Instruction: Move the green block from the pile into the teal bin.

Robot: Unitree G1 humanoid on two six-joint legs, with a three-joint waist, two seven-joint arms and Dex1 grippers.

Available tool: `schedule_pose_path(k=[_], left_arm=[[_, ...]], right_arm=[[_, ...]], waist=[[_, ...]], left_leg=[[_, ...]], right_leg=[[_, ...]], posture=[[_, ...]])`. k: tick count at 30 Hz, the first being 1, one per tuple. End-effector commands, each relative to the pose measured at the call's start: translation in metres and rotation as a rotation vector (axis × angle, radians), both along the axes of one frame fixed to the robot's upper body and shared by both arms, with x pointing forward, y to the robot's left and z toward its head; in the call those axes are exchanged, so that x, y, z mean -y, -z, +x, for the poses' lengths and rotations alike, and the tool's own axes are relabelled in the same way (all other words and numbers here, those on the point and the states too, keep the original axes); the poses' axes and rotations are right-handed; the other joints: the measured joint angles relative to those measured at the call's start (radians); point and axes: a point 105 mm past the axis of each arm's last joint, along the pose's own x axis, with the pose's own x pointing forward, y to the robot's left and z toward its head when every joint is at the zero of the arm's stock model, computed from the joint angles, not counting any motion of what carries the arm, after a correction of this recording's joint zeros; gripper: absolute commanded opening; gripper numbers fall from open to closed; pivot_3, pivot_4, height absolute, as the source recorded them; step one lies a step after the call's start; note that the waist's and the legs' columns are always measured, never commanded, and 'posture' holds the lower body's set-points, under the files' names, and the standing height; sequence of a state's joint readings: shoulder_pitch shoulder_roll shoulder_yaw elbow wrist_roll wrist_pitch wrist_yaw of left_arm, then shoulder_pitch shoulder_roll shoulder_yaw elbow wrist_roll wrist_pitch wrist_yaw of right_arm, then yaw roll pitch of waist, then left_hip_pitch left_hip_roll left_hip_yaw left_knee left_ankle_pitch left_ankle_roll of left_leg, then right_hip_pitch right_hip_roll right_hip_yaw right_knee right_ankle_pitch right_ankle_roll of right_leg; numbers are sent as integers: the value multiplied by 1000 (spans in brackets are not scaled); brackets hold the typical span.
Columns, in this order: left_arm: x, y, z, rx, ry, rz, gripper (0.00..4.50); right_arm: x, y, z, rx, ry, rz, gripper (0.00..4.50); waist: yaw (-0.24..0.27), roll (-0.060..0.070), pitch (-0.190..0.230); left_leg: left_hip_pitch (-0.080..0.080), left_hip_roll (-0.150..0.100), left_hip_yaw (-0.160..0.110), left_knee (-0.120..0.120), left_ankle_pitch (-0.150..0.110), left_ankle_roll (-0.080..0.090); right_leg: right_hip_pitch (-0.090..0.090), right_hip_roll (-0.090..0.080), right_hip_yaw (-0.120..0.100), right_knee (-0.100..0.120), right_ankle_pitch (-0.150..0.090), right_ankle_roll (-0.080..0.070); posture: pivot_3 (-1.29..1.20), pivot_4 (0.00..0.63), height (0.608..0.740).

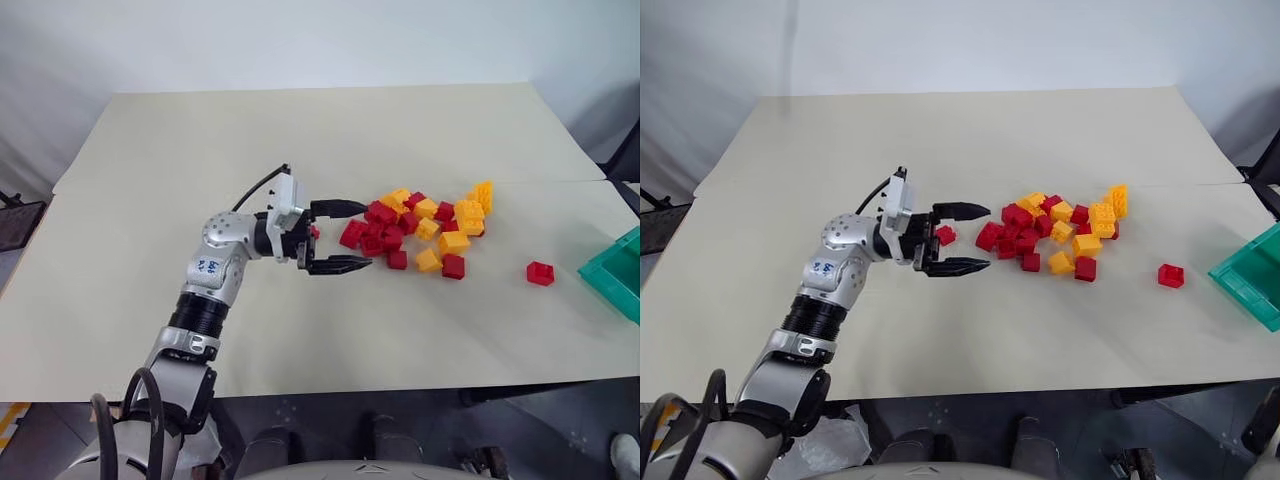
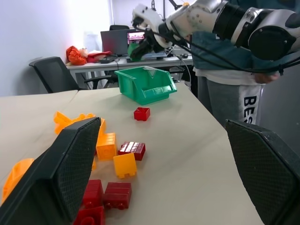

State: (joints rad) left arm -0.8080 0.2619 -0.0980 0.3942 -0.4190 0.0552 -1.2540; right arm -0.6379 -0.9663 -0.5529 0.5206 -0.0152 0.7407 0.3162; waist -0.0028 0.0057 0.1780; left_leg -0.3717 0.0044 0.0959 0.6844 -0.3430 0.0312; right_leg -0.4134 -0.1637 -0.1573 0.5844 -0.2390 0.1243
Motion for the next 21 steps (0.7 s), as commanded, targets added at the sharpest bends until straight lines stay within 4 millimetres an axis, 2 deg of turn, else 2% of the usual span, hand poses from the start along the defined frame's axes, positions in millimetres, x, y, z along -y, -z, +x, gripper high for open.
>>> schedule_pose_path(k=[1, 3, 6, 8, 12, 18, 21], left_arm=[[3, -7, -4, 33, 3, 1, 4500], [6, -8, -1, 26, -14, 12, 4500], [9, -13, 2, 26, -37, 1, 4500], [10, -16, 3, 23, -43, -19, 4500], [11, -13, 6, -10, -77, 19, 4500], [12, -13, 8, -59, -93, 20, 4500], [9, -11, 11, -92, -130, 14, 4500]], right_arm=[[10, -3, -6, 12, 44, -11, 2425], [15, 14, -7, -30, 73, 11, 2425], [19, 22, -6, -39, 86, 7, 2425], [18, 22, -4, -37, 75, 7, 3165], [9, 12, 5, -7, 9, -6, 4443], [9, -4, 5, 24, -15, -41, 4443], [-7, -23, 8, 56, -151, -61, 4443]], waist=[[0, 0, 0], [0, 0, 0], [2, 0, 0], [1, 0, 0], [0, 0, 0], [1, 0, 0], [3, 0, 0]], left_leg=[[0, 1, 0, 0, 0, 0], [0, 4, 0, 0, 0, 0], [0, 4, 0, 0, 0, 0], [0, 4, 0, 0, 0, 1], [0, 4, 0, 0, 0, 0], [0, 4, 0, 0, 0, 0], [0, 4, 0, 0, 0, 0]], right_leg=[[0, 0, 0, 0, 0, 0], [0, 0, 0, 0, 0, 0], [1, 0, 0, -1, 0, 0], [1, 0, 0, -1, 0, 0], [1, 0, 0, -1, 0, 0], [1, 0, 0, -1, 0, 0], [1, 0, 0, -1, 0, 0]], posture=[[0, 150, 740], [0, 150, 740], [0, 150, 740], [0, 150, 740], [0, 150, 740], [0, 150, 740], [0, 150, 740]])
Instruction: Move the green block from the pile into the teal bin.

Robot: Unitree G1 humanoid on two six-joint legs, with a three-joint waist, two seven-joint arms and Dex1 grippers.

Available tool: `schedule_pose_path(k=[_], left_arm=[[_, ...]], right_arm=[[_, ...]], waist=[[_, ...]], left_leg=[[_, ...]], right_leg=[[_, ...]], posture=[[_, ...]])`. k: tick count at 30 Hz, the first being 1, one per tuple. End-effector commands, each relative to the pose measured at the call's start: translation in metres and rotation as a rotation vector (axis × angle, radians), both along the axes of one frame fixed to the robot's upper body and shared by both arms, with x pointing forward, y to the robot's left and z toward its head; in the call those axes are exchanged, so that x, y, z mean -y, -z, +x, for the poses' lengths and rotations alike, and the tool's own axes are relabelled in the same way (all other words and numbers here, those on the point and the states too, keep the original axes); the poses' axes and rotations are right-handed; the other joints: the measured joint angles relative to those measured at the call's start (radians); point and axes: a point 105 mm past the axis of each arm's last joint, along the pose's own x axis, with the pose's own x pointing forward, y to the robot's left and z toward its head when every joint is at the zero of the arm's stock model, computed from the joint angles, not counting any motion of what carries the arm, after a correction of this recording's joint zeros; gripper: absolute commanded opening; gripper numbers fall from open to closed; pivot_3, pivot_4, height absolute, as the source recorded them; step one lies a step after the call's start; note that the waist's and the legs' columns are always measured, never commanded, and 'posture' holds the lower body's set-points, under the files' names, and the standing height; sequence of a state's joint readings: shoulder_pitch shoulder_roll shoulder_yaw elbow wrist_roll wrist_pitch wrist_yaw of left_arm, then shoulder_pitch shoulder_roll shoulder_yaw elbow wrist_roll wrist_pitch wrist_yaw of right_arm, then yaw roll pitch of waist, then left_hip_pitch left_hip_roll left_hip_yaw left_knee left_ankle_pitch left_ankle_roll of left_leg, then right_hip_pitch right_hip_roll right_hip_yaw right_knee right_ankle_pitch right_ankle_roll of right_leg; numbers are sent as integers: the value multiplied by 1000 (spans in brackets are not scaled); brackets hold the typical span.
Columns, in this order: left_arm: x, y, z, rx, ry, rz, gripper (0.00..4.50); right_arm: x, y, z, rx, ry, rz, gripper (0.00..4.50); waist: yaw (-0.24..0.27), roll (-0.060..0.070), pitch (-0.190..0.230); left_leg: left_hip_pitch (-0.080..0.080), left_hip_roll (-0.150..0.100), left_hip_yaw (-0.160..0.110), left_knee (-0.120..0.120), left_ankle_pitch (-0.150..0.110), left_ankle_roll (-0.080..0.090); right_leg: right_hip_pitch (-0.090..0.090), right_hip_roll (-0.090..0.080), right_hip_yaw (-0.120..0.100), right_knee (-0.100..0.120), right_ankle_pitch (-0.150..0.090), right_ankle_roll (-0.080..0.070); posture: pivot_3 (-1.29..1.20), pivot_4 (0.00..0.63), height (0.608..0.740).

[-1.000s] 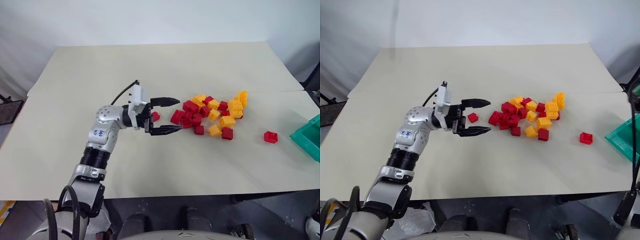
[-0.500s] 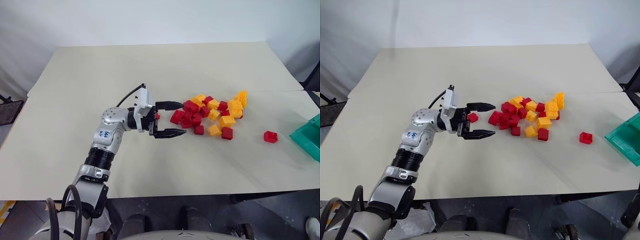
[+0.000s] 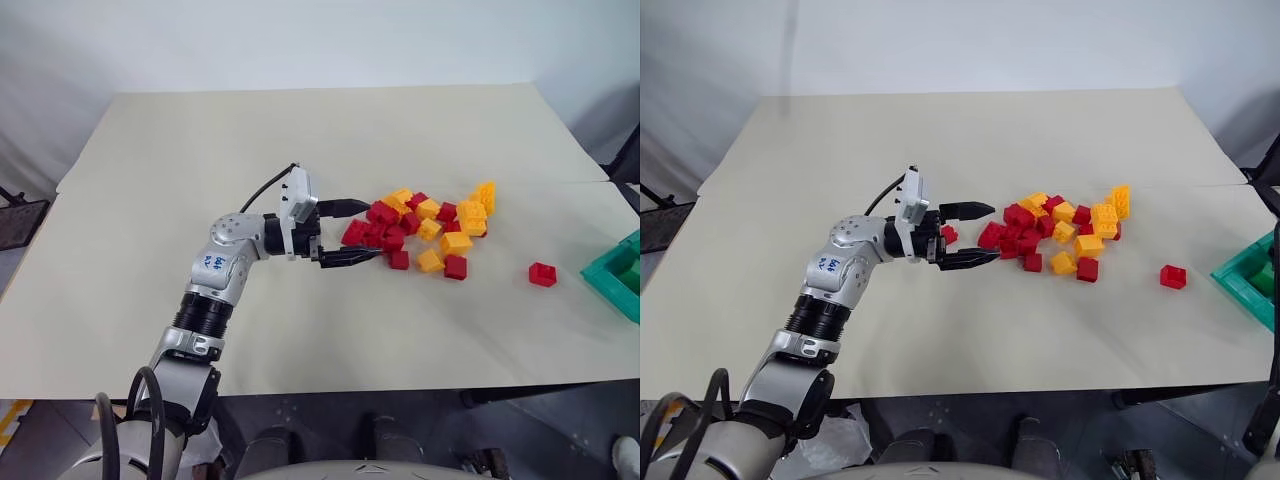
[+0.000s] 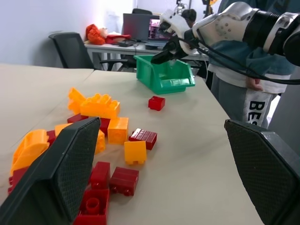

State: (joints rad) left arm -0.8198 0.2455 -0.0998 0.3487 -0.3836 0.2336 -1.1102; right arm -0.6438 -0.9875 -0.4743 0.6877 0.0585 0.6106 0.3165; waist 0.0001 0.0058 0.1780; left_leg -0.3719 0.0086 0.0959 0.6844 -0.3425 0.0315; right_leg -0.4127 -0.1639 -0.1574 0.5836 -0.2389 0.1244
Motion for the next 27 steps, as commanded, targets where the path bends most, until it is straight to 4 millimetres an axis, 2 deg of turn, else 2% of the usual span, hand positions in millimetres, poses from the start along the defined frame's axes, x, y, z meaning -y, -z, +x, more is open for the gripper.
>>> schedule_pose_path(k=[1, 3, 10, 13, 15, 18, 21, 22, 27], left_arm=[[-2, -12, -1, 22, -25, -21, 4500], [-6, -11, 0, 3, -42, -34, 4500], [-32, 2, -6, 17, -77, 11, 4500], [-49, 5, -7, 25, -101, 17, 4500], [-65, 11, -8, 14, -132, 34, 4500], [-83, 15, -11, 28, -162, 21, 4500], [-99, 19, -16, 16, -199, 6, 4500], [-104, 21, -18, 12, -213, 4, 4500], [-114, 24, -26, 38, -248, -20, 4500]], right_arm=[[-21, -50, 2, 98, -190, -77, 4443], [-42, -50, 6, 81, -317, -51, 4443], [-118, -28, 10, -36, -812, 14, 4443], [-150, -8, 1, -112, -1079, 23, 4443], [-169, -1, -6, -83, -1263, 27, 4443], [-190, 0, -14, -5, -1465, 39, 4443], [-209, 11, -23, -34, -1648, 20, 4443], [-217, 12, -24, 3, -1705, 33, 4443], [-230, 16, -11, 72, -1719, 33, 4443]], waist=[[0, 0, 0], [-1, 0, 0], [-1, 0, 0], [-1, 0, 0], [1, 0, 0], [0, 0, 0], [3, 0, 0], [2, -1, 1], [-2, -2, 1]], left_leg=[[0, 0, 0, 0, 0, 0], [0, 0, -1, 0, 0, 0], [2, 1, -1, 0, 0, 0], [2, 1, -2, 1, 0, 0], [1, 1, -1, 1, 0, 0], [1, 1, -1, 1, 0, 0], [1, 0, -2, 2, 0, 0], [1, 1, -2, 2, 0, 0], [2, 1, -3, 3, 0, 0]], right_leg=[[0, 0, 0, 0, 0, 0], [0, 0, 0, 0, 0, 0], [1, 1, 0, 0, 0, 0], [1, 1, 0, 0, 0, 0], [1, 1, -1, 0, 0, 0], [1, 0, -1, 0, 0, 0], [2, 0, -1, 0, 0, 0], [2, 0, -1, 0, 0, 0], [3, 0, 0, 1, 0, 0]], posture=[[0, 150, 740], [0, 150, 740], [0, 150, 740], [0, 150, 740], [0, 150, 740], [0, 150, 740], [0, 150, 740], [0, 150, 740], [0, 150, 740]])
